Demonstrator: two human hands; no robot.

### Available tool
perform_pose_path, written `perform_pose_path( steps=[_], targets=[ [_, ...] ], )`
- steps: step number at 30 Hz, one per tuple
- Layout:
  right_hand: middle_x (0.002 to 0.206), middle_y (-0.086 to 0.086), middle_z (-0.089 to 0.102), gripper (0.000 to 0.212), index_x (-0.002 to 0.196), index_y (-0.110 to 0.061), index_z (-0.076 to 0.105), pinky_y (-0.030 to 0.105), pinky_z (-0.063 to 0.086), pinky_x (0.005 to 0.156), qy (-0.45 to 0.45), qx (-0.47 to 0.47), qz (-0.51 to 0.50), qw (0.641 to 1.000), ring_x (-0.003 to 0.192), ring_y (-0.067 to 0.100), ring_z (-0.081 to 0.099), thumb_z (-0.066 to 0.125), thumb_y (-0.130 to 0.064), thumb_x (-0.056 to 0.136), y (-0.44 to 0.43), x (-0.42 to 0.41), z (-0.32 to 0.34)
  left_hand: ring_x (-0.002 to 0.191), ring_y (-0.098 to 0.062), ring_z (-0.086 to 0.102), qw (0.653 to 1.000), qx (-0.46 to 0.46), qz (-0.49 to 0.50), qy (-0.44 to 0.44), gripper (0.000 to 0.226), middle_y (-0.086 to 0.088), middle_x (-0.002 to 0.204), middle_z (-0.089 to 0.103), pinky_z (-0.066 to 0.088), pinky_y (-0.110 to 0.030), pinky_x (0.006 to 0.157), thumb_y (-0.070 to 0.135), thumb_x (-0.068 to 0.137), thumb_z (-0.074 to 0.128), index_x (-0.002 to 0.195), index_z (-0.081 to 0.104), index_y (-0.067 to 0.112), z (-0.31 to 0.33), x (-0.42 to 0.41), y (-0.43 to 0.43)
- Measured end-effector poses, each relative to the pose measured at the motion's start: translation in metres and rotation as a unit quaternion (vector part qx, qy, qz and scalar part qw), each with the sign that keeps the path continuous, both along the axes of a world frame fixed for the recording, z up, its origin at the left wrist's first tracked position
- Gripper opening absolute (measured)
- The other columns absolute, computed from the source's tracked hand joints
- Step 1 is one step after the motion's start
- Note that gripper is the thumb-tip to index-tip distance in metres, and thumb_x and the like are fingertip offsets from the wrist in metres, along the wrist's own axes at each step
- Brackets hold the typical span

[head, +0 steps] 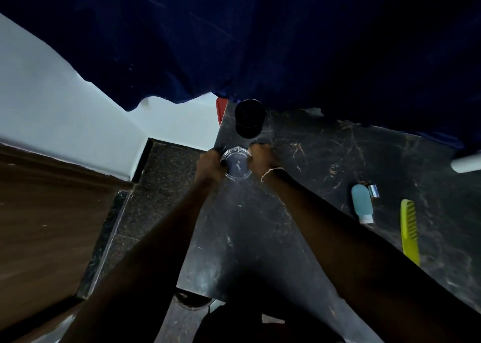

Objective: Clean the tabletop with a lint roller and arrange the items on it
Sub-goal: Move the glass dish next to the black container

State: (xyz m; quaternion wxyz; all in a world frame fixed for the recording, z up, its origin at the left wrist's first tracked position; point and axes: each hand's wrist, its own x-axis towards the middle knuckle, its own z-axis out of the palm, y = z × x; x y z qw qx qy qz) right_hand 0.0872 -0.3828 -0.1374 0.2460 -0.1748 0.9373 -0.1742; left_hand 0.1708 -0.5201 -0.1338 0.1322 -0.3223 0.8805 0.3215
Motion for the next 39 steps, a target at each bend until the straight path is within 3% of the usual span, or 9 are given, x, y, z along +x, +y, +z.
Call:
perform_pose_path(
  steps=[12, 18, 21, 26, 29, 32, 35, 39],
  targets=[
    [0.113, 0.024, 0.068, 0.022, 0.105, -0.004, 0.063, 0.042, 0.054, 0.086, 0.013, -0.006, -0.002, 1.000, 0.107, 0.041, 0.066, 0.059, -0.012, 0.085, -0.003, 0.004, 0.004, 0.109, -0.048, 0.067, 1.000, -0.001, 0.008, -0.006, 0.033, -0.030, 0.109, 0.072, 0.055, -0.049, 0.092, 0.010, 0.080, 0.070, 0.111, 0.071, -0.002, -0.003, -0.002, -0.004],
    [0.121, 0.020, 0.064, 0.029, 0.114, -0.005, 0.060, 0.039, 0.051, 0.091, 0.000, -0.007, 0.017, 1.000, 0.113, 0.036, 0.062, 0.057, -0.024, 0.093, 0.003, 0.007, 0.007, 0.103, -0.047, 0.068, 1.000, -0.021, -0.014, 0.015, 0.039, -0.028, 0.103, 0.073, 0.054, -0.045, 0.080, 0.036, 0.087, 0.075, 0.103, 0.072, 0.001, 0.002, 0.010, -0.005],
    [0.130, 0.017, 0.059, 0.043, 0.127, -0.005, 0.055, 0.039, 0.048, 0.099, 0.012, -0.024, 0.037, 0.999, 0.121, 0.035, 0.056, 0.057, -0.030, 0.093, 0.013, 0.015, 0.009, 0.103, -0.047, 0.067, 0.998, -0.033, -0.012, 0.045, 0.043, -0.026, 0.106, 0.072, 0.053, -0.045, 0.083, 0.043, 0.094, 0.065, 0.110, 0.067, 0.003, 0.005, 0.023, -0.003],
    [0.148, 0.009, 0.047, 0.062, 0.146, -0.014, 0.044, 0.039, 0.039, 0.108, 0.110, -0.031, 0.091, 0.989, 0.134, 0.029, 0.046, 0.052, -0.048, 0.095, 0.041, 0.044, 0.009, 0.104, -0.044, 0.065, 0.977, -0.132, -0.116, 0.121, 0.050, -0.019, 0.127, 0.063, 0.057, -0.047, 0.083, 0.048, 0.103, 0.045, 0.135, 0.056, 0.012, 0.010, 0.054, 0.015],
    [0.157, 0.005, 0.038, 0.071, 0.150, -0.018, 0.039, 0.042, 0.033, 0.110, 0.178, -0.021, 0.109, 0.978, 0.146, 0.026, 0.034, 0.046, -0.059, 0.093, 0.064, 0.063, 0.011, 0.133, -0.037, 0.052, 0.947, -0.209, -0.195, 0.144, 0.058, -0.014, 0.146, 0.054, 0.046, -0.047, 0.107, 0.053, 0.103, 0.041, 0.148, 0.048, 0.017, 0.009, 0.073, 0.027],
    [0.164, 0.003, 0.024, 0.076, 0.154, -0.019, 0.031, 0.048, 0.028, 0.113, 0.189, -0.012, 0.104, 0.976, 0.154, 0.024, 0.017, 0.040, -0.064, 0.094, 0.088, 0.080, 0.014, 0.157, -0.033, 0.021, 0.932, -0.228, -0.241, 0.150, 0.068, -0.012, 0.166, 0.031, 0.025, -0.052, 0.124, 0.058, 0.104, 0.036, 0.161, 0.027, 0.023, 0.009, 0.089, 0.042],
    [0.166, 0.002, 0.016, 0.079, 0.156, -0.020, 0.024, 0.052, 0.025, 0.115, 0.178, -0.004, 0.086, 0.980, 0.155, 0.024, 0.008, 0.036, -0.068, 0.094, 0.114, 0.099, 0.015, 0.161, -0.028, -0.001, 0.922, -0.225, -0.274, 0.155, 0.073, -0.008, 0.172, 0.011, 0.013, -0.052, 0.129, 0.063, 0.103, 0.033, 0.164, 0.011, 0.027, 0.007, 0.100, 0.059],
    [0.167, 0.002, 0.009, 0.079, 0.158, -0.021, 0.018, 0.050, 0.022, 0.118, 0.164, 0.007, 0.048, 0.985, 0.156, 0.023, 0.002, 0.031, -0.068, 0.095, 0.152, 0.118, 0.019, 0.160, -0.028, -0.001, 0.923, -0.204, -0.288, 0.149, 0.072, -0.008, 0.172, 0.009, 0.015, -0.055, 0.128, 0.063, 0.103, 0.029, 0.164, 0.017, 0.025, 0.005, 0.105, 0.092]
  ],
)
